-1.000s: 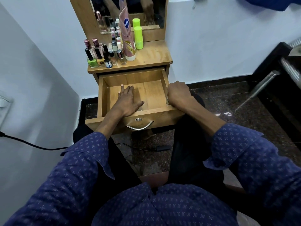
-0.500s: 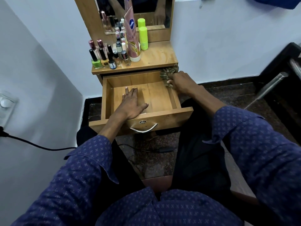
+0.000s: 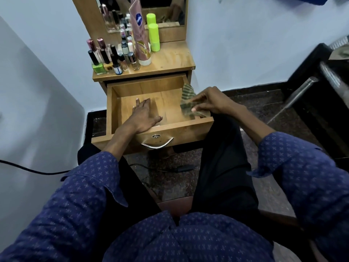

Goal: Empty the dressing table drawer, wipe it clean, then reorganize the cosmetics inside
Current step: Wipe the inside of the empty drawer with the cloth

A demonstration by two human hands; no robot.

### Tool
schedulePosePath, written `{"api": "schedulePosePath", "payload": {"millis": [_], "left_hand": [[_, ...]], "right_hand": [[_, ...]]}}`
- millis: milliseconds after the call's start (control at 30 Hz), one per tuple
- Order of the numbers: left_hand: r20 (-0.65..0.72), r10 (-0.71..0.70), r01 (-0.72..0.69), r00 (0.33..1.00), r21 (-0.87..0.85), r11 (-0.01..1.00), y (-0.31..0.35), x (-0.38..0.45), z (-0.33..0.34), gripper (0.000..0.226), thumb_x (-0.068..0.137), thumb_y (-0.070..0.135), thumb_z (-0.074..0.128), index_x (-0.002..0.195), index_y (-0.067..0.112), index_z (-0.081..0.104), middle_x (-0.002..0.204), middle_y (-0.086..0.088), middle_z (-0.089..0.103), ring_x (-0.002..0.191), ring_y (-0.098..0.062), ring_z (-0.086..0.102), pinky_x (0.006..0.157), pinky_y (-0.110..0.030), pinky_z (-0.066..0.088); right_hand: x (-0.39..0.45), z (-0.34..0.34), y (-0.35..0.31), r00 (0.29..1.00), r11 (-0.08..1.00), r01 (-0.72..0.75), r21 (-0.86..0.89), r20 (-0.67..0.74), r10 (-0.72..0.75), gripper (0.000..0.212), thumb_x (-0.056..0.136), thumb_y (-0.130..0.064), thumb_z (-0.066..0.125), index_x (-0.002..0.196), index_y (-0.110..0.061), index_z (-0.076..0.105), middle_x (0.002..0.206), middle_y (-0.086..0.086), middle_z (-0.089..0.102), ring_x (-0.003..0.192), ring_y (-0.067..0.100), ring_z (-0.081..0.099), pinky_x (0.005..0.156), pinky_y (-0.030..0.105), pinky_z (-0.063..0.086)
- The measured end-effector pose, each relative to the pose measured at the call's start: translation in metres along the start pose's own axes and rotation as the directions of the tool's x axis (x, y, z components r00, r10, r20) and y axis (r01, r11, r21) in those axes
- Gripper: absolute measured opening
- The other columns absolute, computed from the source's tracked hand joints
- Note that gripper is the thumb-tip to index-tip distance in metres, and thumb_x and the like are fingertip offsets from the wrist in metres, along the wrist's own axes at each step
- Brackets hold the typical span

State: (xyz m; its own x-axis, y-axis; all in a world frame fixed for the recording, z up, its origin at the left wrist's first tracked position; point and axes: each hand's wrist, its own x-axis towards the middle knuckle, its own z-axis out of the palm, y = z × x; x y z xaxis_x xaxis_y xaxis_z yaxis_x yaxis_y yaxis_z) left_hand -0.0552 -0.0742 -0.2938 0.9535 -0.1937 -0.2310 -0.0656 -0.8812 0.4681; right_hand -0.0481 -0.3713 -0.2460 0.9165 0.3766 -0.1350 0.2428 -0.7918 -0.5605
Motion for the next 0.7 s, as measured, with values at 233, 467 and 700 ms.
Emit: {"api": "schedulePosePath", "payload": {"millis": [233,467,700], "left_hand": [[-0.165,0.054,-0.055,0.985,-0.003,0.998,-0.003,-0.009,-0.008,0.084,0.103,0.038,0.063,0.167,0.007,0.016,0.175,-0.014,0.013,0.162,-0.030,-0.008,0.132,-0.048,0.003],[-0.327,0.020,0.026,0.945,0.137,0.990,-0.037,-0.014,-0.024,0.085,0.102,0.040,0.061,0.165,0.005,0.017,0.174,-0.016,0.016,0.163,-0.035,-0.003,0.132,-0.053,0.005],[-0.269,-0.080,0.102,0.960,0.068,0.992,-0.048,-0.012,-0.023,0.089,0.102,0.041,0.062,0.166,0.005,0.012,0.174,-0.016,0.011,0.162,-0.036,-0.007,0.132,-0.054,0.002]], "right_hand": [[0.045,0.011,-0.042,0.956,0.887,-0.081,-0.455,-0.289,-0.061,0.013,0.091,-0.017,0.076,0.101,-0.009,0.078,0.099,0.018,0.071,0.084,0.035,0.068,0.070,0.039,0.053],[0.050,0.025,-0.080,0.900,0.870,0.172,-0.462,-0.286,-0.330,0.027,0.099,-0.023,0.068,0.120,-0.007,0.072,0.127,0.016,0.064,0.115,0.032,0.059,0.090,0.042,0.051],[0.086,0.063,-0.063,1.000,0.825,0.022,-0.565,0.030,-0.006,0.040,0.101,-0.031,0.064,0.130,-0.003,0.066,0.146,0.022,0.044,0.135,0.039,0.041,0.110,0.051,0.044]]}}
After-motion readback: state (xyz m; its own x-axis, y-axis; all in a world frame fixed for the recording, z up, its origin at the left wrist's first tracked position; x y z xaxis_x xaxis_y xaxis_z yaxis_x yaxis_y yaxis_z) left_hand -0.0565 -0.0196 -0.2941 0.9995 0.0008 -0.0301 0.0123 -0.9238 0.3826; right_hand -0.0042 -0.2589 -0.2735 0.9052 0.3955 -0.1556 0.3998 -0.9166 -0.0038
